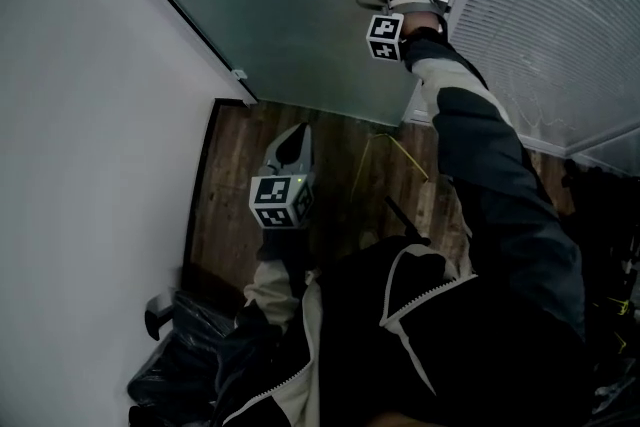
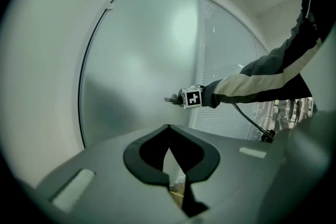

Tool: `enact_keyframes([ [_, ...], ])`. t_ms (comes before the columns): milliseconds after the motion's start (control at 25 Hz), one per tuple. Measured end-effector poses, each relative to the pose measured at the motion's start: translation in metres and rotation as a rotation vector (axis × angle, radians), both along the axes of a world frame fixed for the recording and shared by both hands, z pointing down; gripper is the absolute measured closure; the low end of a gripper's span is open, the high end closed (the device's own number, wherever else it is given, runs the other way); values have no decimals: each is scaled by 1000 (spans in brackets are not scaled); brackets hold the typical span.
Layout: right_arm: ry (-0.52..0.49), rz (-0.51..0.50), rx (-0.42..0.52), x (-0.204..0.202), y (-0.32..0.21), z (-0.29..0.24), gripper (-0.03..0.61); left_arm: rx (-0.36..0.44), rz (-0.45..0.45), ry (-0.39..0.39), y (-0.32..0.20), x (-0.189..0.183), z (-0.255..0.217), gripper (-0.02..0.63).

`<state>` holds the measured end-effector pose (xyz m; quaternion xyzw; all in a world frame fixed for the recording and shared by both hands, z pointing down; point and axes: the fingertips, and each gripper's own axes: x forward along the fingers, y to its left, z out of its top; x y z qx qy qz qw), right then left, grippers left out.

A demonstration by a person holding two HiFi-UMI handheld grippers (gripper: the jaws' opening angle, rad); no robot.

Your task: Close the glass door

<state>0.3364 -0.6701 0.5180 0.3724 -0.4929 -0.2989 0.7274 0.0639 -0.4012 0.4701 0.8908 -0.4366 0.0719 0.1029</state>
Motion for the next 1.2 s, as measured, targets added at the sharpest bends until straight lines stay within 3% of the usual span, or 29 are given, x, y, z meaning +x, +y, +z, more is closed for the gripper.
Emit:
enact_keyframes([
  [480, -74, 78, 33, 24, -51, -2, 452, -31, -78, -32, -18, -20, 13, 612],
  [800, -86, 73, 32, 25, -60, 4, 507, -36, -83, -47, -26, -17, 15, 611],
  [1000, -91, 70, 42, 23, -61, 4, 508, -44, -89, -48, -29, -23, 16, 612],
  [1080, -139, 67, 49, 19, -56, 3, 501, -37, -88, -42, -29, -25, 16, 612],
  [1200, -308, 65, 99, 9, -40, -5, 407, -32, -79, -36, -30, -25, 17, 612],
])
